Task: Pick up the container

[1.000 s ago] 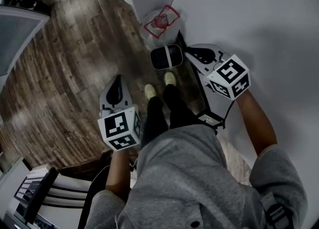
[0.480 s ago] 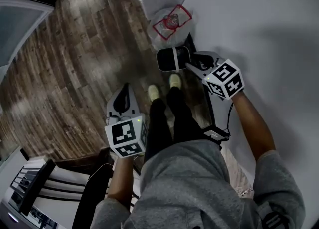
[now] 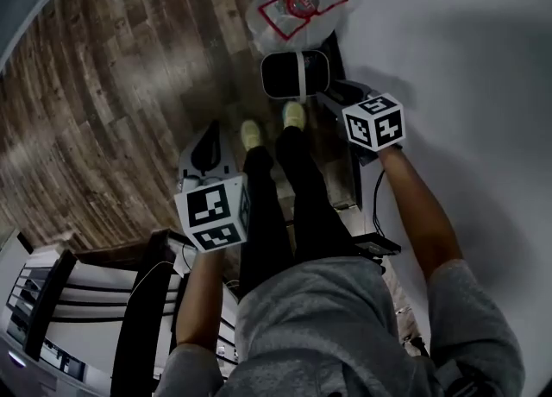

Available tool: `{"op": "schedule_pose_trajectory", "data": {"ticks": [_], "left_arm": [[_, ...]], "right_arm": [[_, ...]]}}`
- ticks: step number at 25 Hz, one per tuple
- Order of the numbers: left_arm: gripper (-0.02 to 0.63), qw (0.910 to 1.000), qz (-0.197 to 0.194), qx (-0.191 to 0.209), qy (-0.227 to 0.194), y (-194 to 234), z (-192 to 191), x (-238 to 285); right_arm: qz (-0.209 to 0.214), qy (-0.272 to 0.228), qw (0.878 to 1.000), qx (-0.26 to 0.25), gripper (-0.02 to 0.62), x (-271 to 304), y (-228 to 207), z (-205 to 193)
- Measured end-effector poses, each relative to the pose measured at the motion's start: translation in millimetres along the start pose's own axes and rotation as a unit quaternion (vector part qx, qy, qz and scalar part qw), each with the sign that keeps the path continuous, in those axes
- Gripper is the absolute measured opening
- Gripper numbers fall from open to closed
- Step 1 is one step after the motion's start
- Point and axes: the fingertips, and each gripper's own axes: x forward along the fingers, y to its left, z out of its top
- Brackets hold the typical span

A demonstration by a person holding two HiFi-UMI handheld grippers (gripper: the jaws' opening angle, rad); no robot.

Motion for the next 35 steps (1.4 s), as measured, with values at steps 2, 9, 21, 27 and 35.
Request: {"op": "schedule_pose_trajectory", "data": {"ticks": [2,9,21,27,35], "left_arm": [[0.014,0.9999,-0.002,-0.003,0.013,-3,-11,20],[0.014,0.9989,-0.011,-0.013,0.044,-20,-51,76],[0.014,0.9958,0.005,-0.027,0.088,-8,-124,143],[0.014,0.9944,0.005,-0.035,0.1,0,-145,164],[0.014,0.9927,0.002,-0.043,0.113,6,-162,181]], "right_arm": [[-0.003,0.013,1.0,0.009,0.158,18,-9,-12],[-0.018,0.032,0.998,0.051,0.162,71,-38,-44],[-0.04,0.073,0.993,0.08,0.183,165,-78,-109],[-0.044,0.076,0.991,0.099,0.199,202,-89,-113],[-0.029,0.068,0.99,0.12,0.204,236,-99,-115]]}}
